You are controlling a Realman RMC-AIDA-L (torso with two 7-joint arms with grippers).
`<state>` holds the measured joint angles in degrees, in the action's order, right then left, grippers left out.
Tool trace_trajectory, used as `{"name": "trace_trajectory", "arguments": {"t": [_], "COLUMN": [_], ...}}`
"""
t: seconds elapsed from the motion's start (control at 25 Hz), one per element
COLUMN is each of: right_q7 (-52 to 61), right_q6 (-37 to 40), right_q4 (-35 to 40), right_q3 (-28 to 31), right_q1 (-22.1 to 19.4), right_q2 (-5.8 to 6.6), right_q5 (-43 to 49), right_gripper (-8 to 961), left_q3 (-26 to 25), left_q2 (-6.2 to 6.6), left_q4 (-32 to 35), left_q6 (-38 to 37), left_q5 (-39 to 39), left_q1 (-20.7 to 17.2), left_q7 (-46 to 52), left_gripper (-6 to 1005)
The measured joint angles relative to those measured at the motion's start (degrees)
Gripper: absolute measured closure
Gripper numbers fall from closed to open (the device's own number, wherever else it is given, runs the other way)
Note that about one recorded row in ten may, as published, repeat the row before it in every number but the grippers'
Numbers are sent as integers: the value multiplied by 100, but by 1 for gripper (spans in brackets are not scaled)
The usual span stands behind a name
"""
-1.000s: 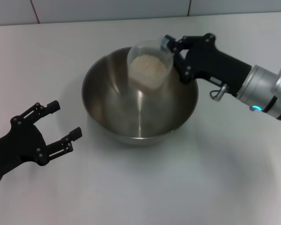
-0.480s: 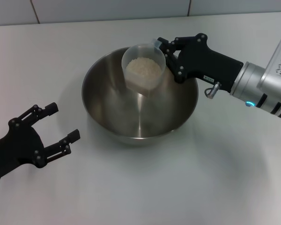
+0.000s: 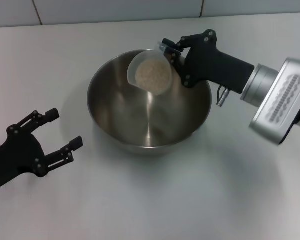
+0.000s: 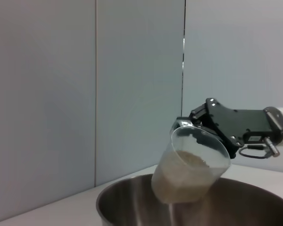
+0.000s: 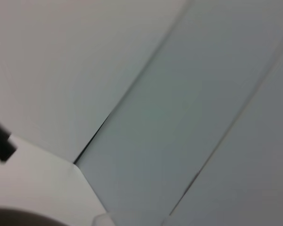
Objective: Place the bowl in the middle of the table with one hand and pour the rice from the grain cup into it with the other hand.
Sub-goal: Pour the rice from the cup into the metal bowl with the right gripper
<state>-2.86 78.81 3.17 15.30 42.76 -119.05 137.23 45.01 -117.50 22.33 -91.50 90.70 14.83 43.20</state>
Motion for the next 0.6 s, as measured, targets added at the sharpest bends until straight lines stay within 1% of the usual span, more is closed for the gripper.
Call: {"name": "trace_trajectory", "arguments": {"t": [0.08,0.12,0.16,0.28,0.44,0.6], "right_q7": [-748,-1402,-1402,-2502,-3694,-4430], "right_q6": [-18,-85,-85,-256,-308,-279], "right_q4": [-129,-265,-265,-493,-693,-721], "right_q3": [50,137,137,334,559,702], "right_q1": [-21,-40,-40,-73,-126,-140], "right_q2": [-9,-11,-11,-16,-22,-22], "right_q5": [-5,-13,-13,-20,-25,-26], "right_gripper": [944,944,944,943,943,943], "left_q3": [-3,-3,-3,-3,-11,-11], "left_q2": [0,0,-1,-15,-39,-47], "left_q4": [-4,-8,-12,-15,-9,-33], "left_q6": [47,67,73,85,92,114], "left_q5": [0,0,0,0,-1,-1], "left_q1": [-4,-5,-7,-16,-32,-31], "left_q7": [8,11,14,31,38,39], "left_gripper": [140,140,140,140,140,140]}}
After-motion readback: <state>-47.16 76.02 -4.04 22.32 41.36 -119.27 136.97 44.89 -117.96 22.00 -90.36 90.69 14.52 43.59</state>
